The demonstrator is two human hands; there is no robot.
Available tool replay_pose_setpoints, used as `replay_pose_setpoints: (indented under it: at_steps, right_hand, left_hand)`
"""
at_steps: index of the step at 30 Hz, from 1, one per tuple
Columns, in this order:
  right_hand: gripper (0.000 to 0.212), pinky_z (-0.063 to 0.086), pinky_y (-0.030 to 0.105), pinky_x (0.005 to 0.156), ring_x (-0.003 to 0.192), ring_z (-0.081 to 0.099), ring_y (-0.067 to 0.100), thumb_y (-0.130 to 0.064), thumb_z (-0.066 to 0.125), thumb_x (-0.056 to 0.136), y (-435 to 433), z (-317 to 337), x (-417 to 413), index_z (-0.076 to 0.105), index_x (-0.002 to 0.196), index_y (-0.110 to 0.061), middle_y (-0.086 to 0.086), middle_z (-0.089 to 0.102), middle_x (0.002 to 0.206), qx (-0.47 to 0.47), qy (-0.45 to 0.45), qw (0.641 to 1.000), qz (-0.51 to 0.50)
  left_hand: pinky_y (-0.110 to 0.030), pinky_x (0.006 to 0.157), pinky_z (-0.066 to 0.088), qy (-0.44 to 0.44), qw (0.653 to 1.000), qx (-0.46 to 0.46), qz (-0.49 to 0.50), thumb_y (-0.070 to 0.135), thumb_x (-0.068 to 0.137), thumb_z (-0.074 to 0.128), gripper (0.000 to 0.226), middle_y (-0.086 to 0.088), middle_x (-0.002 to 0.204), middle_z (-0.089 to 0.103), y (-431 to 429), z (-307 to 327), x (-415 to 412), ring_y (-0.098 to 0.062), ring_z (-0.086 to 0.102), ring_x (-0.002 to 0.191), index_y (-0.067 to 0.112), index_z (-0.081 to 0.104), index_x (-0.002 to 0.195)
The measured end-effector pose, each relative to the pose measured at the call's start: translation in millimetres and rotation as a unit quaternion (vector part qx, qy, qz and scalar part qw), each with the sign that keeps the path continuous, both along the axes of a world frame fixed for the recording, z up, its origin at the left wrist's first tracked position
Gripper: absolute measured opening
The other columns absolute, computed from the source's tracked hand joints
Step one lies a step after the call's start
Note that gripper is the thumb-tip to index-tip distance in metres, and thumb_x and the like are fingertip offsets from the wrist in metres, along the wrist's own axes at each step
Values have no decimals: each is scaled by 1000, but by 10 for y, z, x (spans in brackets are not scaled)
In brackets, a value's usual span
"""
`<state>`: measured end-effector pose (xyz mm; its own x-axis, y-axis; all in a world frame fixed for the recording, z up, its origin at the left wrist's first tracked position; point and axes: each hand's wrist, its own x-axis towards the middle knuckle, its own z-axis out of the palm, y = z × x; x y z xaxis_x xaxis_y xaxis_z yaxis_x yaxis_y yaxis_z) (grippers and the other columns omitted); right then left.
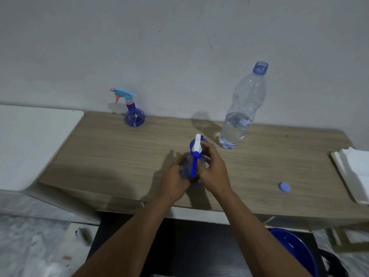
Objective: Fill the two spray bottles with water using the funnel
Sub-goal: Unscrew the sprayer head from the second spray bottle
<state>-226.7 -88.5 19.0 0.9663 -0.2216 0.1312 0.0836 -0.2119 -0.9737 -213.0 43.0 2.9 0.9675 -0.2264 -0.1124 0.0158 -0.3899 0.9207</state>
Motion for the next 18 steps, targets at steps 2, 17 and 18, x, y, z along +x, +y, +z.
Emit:
replay_pose_setpoints:
  at_steps: [2, 17, 18]
  right_hand:
    - [33, 50, 12, 80, 97, 64, -1, -17, 79, 86, 10, 6, 39, 57, 110, -23, -15, 68, 105, 3, 9, 1000, -20]
    - [26, 49, 11, 85, 102, 66, 4, -12, 66, 95, -76, 13, 49, 64, 120, -19, -10, 71, 108, -25, 1, 999, 46]
    - [29, 48, 11, 86, 103, 65, 2, -13, 68, 93, -64, 21, 43, 63, 121, -20, -13, 70, 110, -21, 4, 999, 43]
  left_hand:
    - [-3, 62, 44, -5, 1000, 9, -1, 5, 84, 73, 51, 7, 99, 72, 8, -1, 5, 13, 63, 73, 24, 61, 129]
    - [-4, 69, 49, 6, 1000, -16, -4, 16, 91, 70, 45, 11, 104, 70, 11, 0, 29, -1, 68, 92, 31, 56, 132]
    - [-4, 66, 48, 5, 1000, -22, -5, 13, 91, 71, 46, 12, 100, 70, 4, 20, 24, 3, 68, 85, 28, 57, 131]
